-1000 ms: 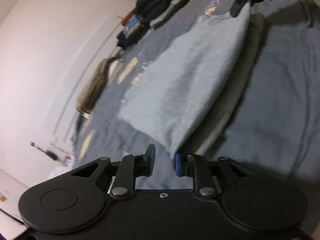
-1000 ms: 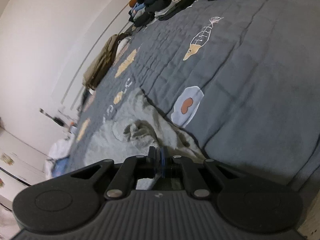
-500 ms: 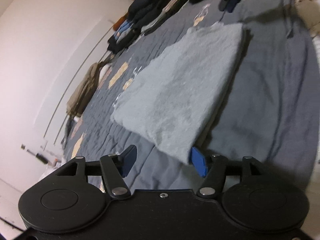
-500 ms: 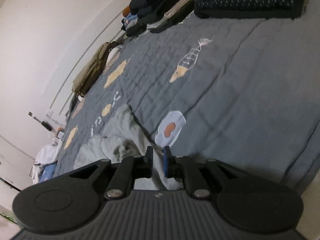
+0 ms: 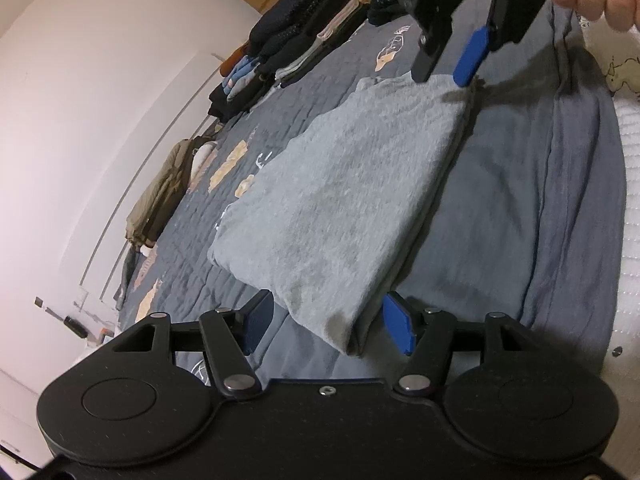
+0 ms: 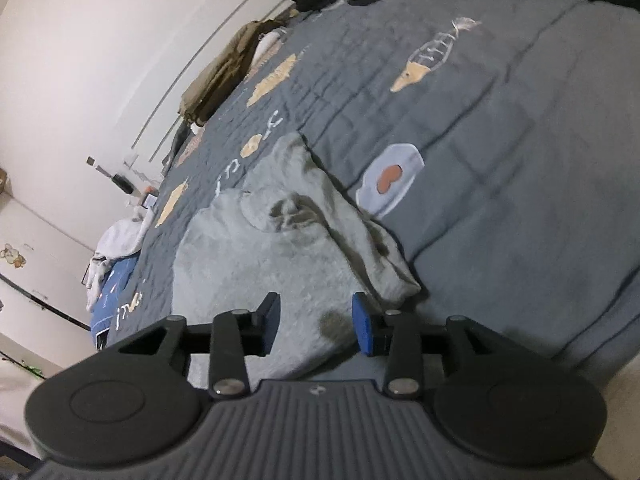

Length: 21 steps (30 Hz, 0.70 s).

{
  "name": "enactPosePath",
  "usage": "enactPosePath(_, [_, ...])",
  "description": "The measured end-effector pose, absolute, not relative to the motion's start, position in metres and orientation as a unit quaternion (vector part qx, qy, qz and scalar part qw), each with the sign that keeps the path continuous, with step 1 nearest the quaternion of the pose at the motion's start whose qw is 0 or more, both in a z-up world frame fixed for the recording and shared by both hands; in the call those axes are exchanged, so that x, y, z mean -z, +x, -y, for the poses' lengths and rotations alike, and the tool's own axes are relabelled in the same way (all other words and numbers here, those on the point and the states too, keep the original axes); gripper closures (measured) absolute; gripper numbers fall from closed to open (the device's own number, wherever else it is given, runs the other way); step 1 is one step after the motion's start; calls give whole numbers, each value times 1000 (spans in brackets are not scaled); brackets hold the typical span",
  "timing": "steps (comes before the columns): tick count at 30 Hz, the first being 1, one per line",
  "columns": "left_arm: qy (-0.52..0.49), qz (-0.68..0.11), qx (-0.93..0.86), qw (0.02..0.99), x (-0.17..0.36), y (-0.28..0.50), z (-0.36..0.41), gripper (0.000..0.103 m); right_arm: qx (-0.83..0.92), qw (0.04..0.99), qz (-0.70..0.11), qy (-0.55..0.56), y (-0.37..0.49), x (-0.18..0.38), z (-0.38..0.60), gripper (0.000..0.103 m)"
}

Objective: Fold clothes

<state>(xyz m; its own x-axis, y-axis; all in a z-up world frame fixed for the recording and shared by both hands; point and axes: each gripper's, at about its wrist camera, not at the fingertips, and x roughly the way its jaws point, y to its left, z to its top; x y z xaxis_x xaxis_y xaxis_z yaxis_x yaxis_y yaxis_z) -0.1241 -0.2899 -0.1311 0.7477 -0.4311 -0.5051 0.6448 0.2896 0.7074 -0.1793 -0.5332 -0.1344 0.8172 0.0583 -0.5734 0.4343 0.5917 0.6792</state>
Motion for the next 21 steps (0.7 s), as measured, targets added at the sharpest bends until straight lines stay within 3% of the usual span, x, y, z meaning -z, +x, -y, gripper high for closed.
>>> enactPosePath(4, [487, -109, 338, 798, 130, -122, 290, 43, 130, 840, -279, 446, -188, 130, 537, 63])
enactPosePath(12, [491, -113, 341, 794, 133, -123, 293, 41, 129, 839, -283, 446, -192, 133, 539, 51])
enactPosePath(20, [490, -115, 341, 794, 134, -121, 294, 41, 120, 829, -290, 463, -175, 146, 539, 51])
enactPosePath(21, [489, -115, 340, 795, 134, -121, 293, 41, 122, 830, -282, 466, -176, 146, 540, 56])
